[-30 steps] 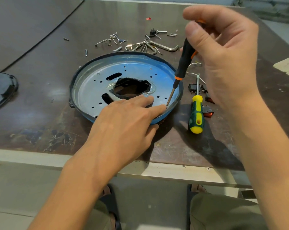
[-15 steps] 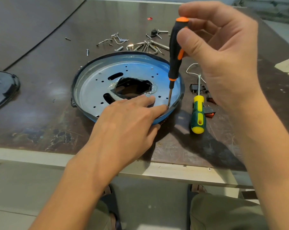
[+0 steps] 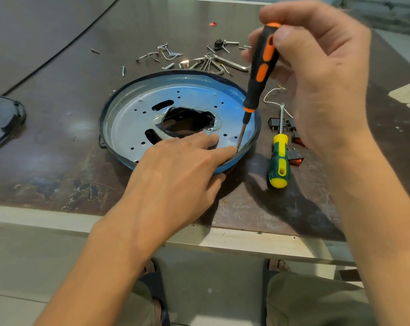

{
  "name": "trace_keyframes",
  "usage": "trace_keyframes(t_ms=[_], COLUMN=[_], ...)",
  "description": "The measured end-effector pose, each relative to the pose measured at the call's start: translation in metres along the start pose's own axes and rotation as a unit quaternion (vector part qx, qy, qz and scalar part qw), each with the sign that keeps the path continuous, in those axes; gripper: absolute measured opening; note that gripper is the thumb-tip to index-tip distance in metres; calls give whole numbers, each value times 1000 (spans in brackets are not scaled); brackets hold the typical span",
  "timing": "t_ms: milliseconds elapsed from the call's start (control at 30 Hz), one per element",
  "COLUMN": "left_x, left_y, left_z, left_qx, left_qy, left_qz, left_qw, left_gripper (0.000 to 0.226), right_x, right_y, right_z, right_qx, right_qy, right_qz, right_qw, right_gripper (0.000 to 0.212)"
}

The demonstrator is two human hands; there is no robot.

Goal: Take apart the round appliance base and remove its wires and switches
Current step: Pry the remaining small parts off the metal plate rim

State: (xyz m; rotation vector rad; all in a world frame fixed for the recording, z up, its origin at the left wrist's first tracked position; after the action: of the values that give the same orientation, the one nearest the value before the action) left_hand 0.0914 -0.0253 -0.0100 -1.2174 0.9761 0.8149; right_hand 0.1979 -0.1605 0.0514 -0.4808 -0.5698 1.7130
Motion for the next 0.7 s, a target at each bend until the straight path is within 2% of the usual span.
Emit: trace_keyframes(t_ms=[67, 167, 333, 400, 500, 700], left_x=[1, 0, -1, 0, 1, 1], left_y=[0, 0, 0, 0, 0, -1], left_z=[0, 0, -1, 0, 0, -1], left_qx=[1, -1, -2, -4, -2, 6], left_qy=[-5, -3, 2, 3, 7, 9], left_qz=[-3, 1, 8, 8, 8, 3], left_qw=[1000, 1000, 1000, 1000, 1000, 1000], left_gripper=[41, 41, 42, 43, 43, 43], right_x=[3, 3, 2, 5, 6, 8], right_y=[1, 0, 1, 2, 1, 3], right_z=[2, 1, -3, -1, 1, -1], right_qx=[-15, -30, 8, -2, -33, -14], right_qy=[21, 37, -16, 5, 41, 1], right_qz=[-1, 3, 16, 12, 22, 31], right_qw=[1000, 999, 1000, 1000, 998, 999], right_gripper=[17, 27, 25, 22, 32, 29])
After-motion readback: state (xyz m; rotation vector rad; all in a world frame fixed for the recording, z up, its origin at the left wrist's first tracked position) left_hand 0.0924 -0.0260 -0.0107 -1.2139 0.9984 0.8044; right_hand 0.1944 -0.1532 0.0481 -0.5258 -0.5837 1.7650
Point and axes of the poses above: each hand's wrist, its own y-axis away from the middle knuckle, its own x-axis out of the palm, z = x × y, the point moved 4 cm from there along -y, towards the middle knuckle, and after that the axes turned 7 degrees about -z, right-handed, at the moved point
